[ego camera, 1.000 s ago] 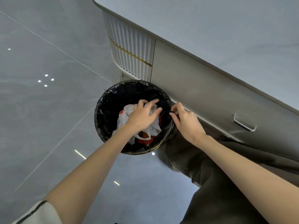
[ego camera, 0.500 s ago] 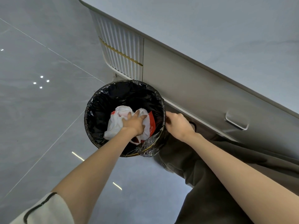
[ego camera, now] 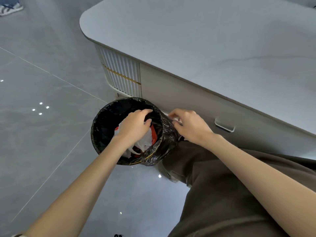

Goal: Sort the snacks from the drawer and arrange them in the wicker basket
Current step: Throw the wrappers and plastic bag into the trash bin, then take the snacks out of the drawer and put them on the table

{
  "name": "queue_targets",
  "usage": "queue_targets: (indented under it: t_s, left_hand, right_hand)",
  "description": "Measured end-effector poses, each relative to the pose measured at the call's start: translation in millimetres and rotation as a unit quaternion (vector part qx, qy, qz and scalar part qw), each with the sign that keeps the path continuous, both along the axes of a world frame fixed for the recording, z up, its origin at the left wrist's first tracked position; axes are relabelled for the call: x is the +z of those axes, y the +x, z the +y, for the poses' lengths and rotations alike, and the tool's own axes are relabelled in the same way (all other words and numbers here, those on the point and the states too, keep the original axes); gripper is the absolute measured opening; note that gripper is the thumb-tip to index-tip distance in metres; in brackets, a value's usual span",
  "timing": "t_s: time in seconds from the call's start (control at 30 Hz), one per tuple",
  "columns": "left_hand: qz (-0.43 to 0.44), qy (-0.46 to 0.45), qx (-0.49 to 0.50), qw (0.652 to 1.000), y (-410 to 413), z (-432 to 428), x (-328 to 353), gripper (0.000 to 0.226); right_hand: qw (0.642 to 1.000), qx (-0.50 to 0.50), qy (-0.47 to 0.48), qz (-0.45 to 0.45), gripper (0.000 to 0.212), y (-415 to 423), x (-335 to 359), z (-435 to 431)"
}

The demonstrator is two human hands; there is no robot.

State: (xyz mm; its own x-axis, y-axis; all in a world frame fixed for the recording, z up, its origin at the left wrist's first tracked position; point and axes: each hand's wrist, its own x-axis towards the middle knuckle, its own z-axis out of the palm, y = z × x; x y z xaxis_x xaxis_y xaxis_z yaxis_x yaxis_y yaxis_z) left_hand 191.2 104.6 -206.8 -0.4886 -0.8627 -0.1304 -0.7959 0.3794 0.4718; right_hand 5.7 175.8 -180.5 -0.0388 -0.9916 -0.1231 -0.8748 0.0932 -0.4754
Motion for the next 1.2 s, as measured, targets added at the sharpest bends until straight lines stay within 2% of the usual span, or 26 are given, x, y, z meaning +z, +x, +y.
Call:
queue_targets:
  t_s: [0.13, 0.33, 0.57, 0.77, 0.9, 1.0, 1.1, 1.2]
  left_hand:
    - [0.046, -0.061, -0.015, 0.997, -7, 24, 53, 0.039]
    - [0.107, -0.135, -0.068, 0.983, -41, 55, 123, 0.038]
    - [0.144, -0.153, -0.141, 0.967, -135, 81, 177, 0.036]
    - [0.158, -0.151, -0.238, 0.946, -238, 115, 221, 0.039]
    - [0.169, -0.155, -0.297, 0.927, -300, 138, 244, 0.042]
    - [0.166, -0.158, -0.33, 0.916, -344, 150, 257, 0.045]
    - [0.159, -0.157, -0.357, 0.907, -382, 159, 265, 0.047]
    - [0.152, -0.148, -0.366, 0.906, -410, 165, 266, 0.046]
  right_hand:
    - [0.996, -0.009, -0.086, -0.014, 0.026, -8, 42, 26]
    - [0.982, -0.074, -0.175, -0.008, 0.023, -46, 102, 74]
    - [0.95, -0.198, -0.24, 0.009, 0.022, -116, 155, 135]
    - [0.914, -0.294, -0.268, 0.081, 0.029, -187, 188, 197]
    - [0.874, -0.365, -0.278, 0.16, 0.039, -237, 207, 231]
    - [0.861, -0.411, -0.216, 0.207, 0.048, -281, 215, 245]
    - [0.877, -0.419, -0.1, 0.214, 0.045, -318, 213, 254]
    - [0.896, -0.383, -0.089, 0.205, 0.041, -333, 211, 263]
